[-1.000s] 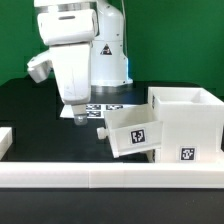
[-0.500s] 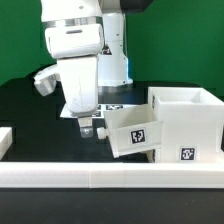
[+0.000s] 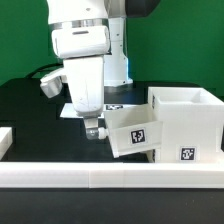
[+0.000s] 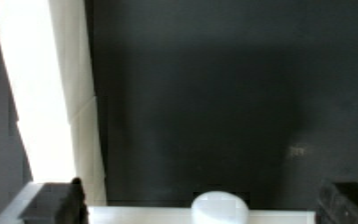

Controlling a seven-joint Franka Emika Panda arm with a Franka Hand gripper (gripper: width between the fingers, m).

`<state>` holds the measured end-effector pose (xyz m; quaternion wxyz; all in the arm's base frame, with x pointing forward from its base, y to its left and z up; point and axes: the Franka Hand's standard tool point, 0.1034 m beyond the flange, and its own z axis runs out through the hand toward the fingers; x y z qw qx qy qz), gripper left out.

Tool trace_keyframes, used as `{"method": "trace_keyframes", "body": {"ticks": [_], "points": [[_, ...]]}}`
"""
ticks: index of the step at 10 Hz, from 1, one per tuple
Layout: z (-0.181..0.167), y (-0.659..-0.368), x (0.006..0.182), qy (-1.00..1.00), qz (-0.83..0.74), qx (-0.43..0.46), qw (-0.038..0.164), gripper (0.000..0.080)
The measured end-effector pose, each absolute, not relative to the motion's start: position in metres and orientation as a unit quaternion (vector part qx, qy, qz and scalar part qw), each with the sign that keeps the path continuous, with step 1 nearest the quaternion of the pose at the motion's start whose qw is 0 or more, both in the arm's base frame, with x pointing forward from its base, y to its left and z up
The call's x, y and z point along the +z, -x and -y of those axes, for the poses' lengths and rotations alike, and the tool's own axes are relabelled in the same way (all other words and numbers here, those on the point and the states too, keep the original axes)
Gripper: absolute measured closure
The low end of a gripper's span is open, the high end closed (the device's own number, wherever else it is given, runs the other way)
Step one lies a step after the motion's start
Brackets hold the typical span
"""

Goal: Assemble drawer

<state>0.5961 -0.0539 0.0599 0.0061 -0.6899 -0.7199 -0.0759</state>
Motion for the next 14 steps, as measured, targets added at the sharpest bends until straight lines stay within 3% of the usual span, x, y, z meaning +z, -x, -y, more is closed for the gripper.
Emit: {"method": "trace_keyframes", "body": {"ticks": [6, 14], "points": [[0.031, -0.591, 0.048, 0.714, 0.696, -0.071, 0.021, 0.0150], [0.015, -0.599, 0.055, 0.715, 0.696, -0.065, 0.008, 0.0150]]}}
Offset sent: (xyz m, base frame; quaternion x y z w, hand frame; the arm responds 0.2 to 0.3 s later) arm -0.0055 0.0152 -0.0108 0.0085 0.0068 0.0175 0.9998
